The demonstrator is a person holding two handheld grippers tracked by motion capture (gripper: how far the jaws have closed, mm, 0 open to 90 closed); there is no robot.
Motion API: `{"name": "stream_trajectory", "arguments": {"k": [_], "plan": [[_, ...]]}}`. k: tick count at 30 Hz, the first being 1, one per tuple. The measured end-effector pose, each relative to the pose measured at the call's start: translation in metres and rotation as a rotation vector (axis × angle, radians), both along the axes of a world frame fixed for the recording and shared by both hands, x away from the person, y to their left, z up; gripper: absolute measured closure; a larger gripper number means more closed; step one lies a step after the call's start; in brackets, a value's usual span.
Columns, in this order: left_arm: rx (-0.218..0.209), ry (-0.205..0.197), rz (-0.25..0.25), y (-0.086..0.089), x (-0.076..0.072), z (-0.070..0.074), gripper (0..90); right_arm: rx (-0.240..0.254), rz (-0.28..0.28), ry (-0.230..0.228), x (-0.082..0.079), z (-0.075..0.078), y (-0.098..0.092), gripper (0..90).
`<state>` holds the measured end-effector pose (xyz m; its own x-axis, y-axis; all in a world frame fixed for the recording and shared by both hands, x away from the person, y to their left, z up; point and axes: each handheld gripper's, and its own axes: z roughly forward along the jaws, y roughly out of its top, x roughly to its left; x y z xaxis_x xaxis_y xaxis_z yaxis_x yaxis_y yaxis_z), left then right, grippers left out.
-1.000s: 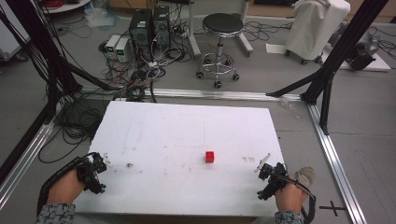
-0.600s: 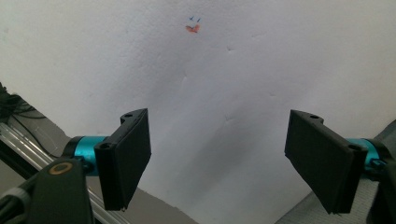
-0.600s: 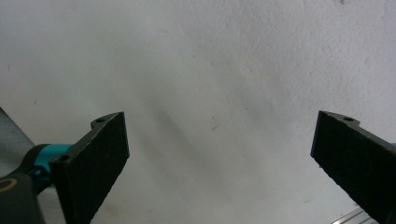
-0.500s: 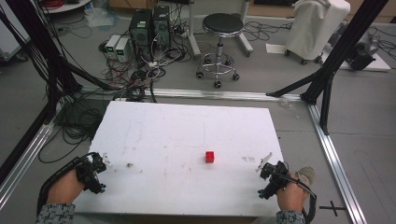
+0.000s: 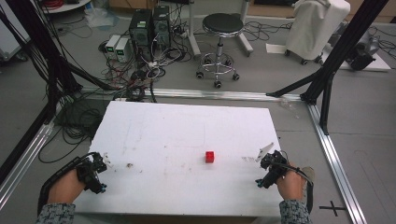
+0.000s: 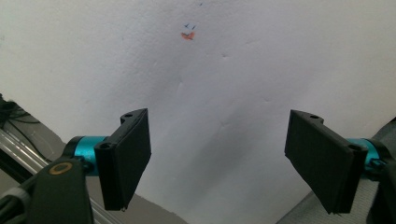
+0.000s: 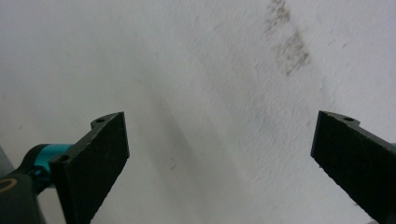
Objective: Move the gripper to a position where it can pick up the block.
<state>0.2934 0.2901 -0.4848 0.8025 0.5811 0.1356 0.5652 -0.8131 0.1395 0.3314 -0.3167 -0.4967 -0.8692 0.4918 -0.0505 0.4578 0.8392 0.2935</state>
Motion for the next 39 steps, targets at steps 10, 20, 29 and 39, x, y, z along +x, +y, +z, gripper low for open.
{"name": "stream_trajectory", "arguments": {"k": [10,20,29,39], "plan": [[0.001,-0.005,0.004,0.0,0.0,0.0,22.9,0.006,0.062,-0.009,0.033,0.02,0.007,3.4],[0.004,0.002,0.001,0.001,0.001,0.0,22.9,-0.034,0.139,-0.017,0.061,0.045,0.035,3.4],[-0.003,-0.003,0.007,0.004,0.001,-0.001,22.9,-0.043,0.201,-0.026,0.078,0.065,0.058,3.4],[0.0,-0.008,0.008,0.003,0.001,0.0,22.9,-0.087,0.327,0.022,0.09,0.062,0.09,3.4]]}}
